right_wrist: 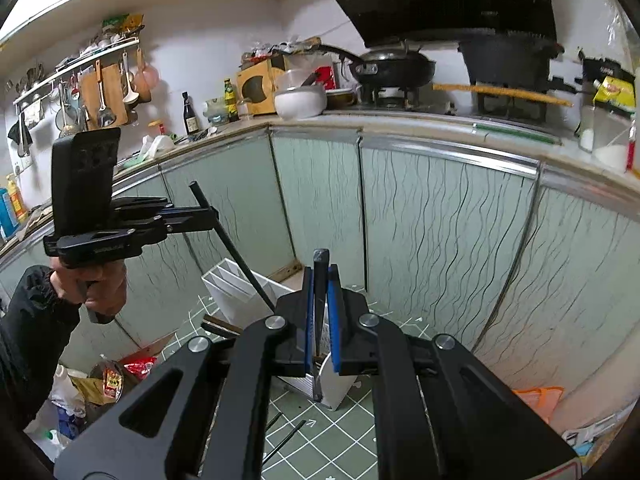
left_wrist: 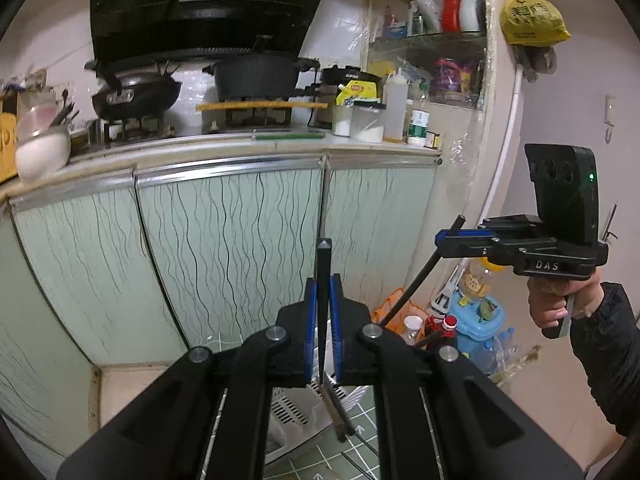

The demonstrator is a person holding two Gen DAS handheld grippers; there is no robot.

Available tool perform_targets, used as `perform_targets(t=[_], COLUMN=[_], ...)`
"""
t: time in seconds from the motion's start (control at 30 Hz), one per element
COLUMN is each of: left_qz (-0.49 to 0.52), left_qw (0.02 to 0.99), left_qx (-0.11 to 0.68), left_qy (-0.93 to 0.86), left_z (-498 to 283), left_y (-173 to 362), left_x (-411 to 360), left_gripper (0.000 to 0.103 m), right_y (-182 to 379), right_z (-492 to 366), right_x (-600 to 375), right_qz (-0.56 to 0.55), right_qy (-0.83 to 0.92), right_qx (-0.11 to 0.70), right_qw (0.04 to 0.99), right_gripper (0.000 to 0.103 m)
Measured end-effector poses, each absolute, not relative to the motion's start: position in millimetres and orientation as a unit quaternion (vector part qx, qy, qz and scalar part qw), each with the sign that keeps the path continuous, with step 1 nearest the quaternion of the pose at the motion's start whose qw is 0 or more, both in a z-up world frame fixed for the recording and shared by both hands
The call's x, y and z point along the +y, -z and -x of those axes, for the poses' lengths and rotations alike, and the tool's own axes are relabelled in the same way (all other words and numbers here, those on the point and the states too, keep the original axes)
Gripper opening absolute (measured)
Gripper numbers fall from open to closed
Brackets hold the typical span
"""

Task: Organize utensils
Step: 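Lower the chopstick into the holder and open the left tool while the right tool releases its chopstick there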

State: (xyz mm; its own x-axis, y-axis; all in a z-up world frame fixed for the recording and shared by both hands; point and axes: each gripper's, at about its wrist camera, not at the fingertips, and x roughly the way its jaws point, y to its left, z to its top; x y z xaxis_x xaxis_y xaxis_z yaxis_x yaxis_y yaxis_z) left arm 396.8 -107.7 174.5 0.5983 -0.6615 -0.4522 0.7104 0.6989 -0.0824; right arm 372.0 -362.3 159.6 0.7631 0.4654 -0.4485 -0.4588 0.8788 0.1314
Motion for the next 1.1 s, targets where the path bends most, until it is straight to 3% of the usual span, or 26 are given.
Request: perform_targets(t=[0.27, 0.63, 0.7, 0.73, 0.77, 0.83, 0.87, 1.03, 1.1], left_qz=[-0.075, -0.089, -0.091, -0.09, -0.088, -0.087, -0.087, -0.097, -0.1], left_qw=[0.891, 0.889, 0.889, 0.893, 0.896, 0.899, 0.901, 0.912, 0.916], left_qx=[0.23, 0.235, 0.237, 0.232, 0.225, 0.217, 0.213, 0.199, 0.192], left_qy=[0.384, 0.383, 0.38, 0.374, 0.371, 0.371, 0.367, 0.345, 0.338], left_z=[-408.0, -404.5, -402.8, -400.8, -398.4, -393.4, -391.4, -372.1, -360.4], left_y=[-138.8, -120.9, -121.2, -122.4, -123.6, -126.7, -128.2, -135.1, -137.5], left_x=[-114.5, -125.3, -126.3, -125.0, -123.5, -120.5, -119.4, -115.6, -113.3], left_gripper=[0.008, 0.01, 0.03, 0.056, 0.065, 0.069, 0.075, 0.081, 0.084], right_y=[-119.7, -104.9, -105.1, -105.4, -105.7, -107.3, -107.6, -109.9, -109.9], right_z=[-389.6, -384.4, -383.5, -381.9, -380.0, -374.3, -372.7, -361.1, -352.0], right_x=[-358.7, -345.2, -345.6, -346.0, -345.8, -345.1, -345.6, -349.0, -348.6], right_qz=[0.014, 0.05, 0.046, 0.045, 0.045, 0.047, 0.047, 0.042, 0.043], right_qy=[-0.263, -0.275, -0.28, -0.278, -0.276, -0.276, -0.276, -0.259, -0.252], right_qx=[0.251, 0.247, 0.248, 0.246, 0.244, 0.237, 0.235, 0.225, 0.221], right_qw=[0.932, 0.928, 0.926, 0.927, 0.928, 0.93, 0.931, 0.938, 0.941], right_gripper=[0.006, 0.006, 0.017, 0.028, 0.034, 0.049, 0.052, 0.069, 0.069])
